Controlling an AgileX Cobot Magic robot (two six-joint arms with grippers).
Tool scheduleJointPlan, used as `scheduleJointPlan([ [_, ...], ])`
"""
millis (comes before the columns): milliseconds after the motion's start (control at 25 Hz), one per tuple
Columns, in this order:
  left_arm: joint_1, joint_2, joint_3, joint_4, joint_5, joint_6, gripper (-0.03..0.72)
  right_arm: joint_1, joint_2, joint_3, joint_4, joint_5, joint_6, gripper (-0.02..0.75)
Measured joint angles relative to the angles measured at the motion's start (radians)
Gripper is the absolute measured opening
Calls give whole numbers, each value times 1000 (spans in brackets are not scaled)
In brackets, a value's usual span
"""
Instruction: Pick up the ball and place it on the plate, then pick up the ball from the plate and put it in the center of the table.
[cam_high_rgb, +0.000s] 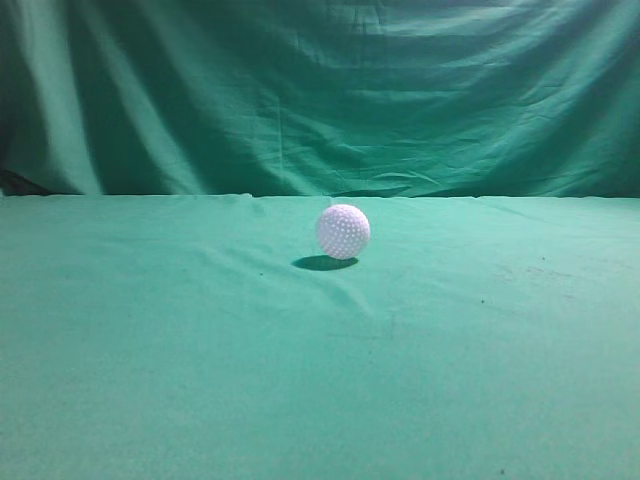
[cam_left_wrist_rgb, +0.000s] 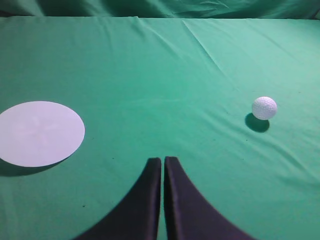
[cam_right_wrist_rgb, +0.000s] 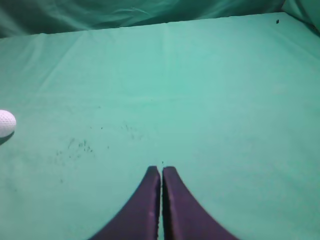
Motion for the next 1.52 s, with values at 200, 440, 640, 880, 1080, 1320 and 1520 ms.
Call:
scheduleJointPlan([
  [200,0,0,0,0,0,0,0,0,0,2,-8,-10,-2,0],
  [440,0,0,0,0,0,0,0,0,0,4,-12,-10,-2,0],
  [640,0,0,0,0,0,0,0,0,0,4,-15,-10,-2,0],
  [880,0,0,0,0,0,0,0,0,0,4,-15,-10,-2,0],
  [1080,0,0,0,11,0,2,0,0,0,4,-15,-10,-2,0],
  [1320,110,-85,0,116,12,34,0,0,0,4,-17,-10,-2,0],
  [1520,222,-181,37,130,25,85,0,0,0,4,-17,-10,-2,0],
])
